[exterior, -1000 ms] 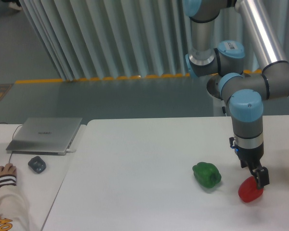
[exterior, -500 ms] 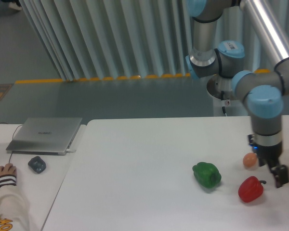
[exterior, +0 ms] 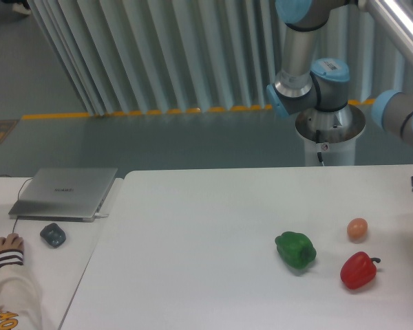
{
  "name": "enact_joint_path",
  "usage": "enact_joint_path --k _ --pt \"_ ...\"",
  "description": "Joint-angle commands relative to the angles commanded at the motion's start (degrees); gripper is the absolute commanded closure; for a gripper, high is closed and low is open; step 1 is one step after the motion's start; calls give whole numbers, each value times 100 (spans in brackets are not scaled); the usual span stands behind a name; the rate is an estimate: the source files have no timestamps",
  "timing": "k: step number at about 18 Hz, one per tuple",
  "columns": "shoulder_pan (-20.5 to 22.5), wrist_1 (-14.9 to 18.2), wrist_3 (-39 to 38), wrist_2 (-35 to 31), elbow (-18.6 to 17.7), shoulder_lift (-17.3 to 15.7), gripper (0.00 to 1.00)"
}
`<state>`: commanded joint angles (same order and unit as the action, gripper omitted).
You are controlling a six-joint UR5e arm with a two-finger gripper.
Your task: Place the triangular bread on the table
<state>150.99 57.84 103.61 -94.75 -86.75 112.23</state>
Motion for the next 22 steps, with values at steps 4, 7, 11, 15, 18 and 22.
enact_joint_path --k 4,7,11,15,18,22 --pt "246 -272 387 0 53 202 0" --pt "335 -361 529 -9 149 369 0" --pt "370 -361 520 -79 220 641 0" --pt "414 -361 468 -79 158 730 0" --pt "449 -352 459 -79 141 765 0" --pt "484 -352 459 -88 132 791 15"
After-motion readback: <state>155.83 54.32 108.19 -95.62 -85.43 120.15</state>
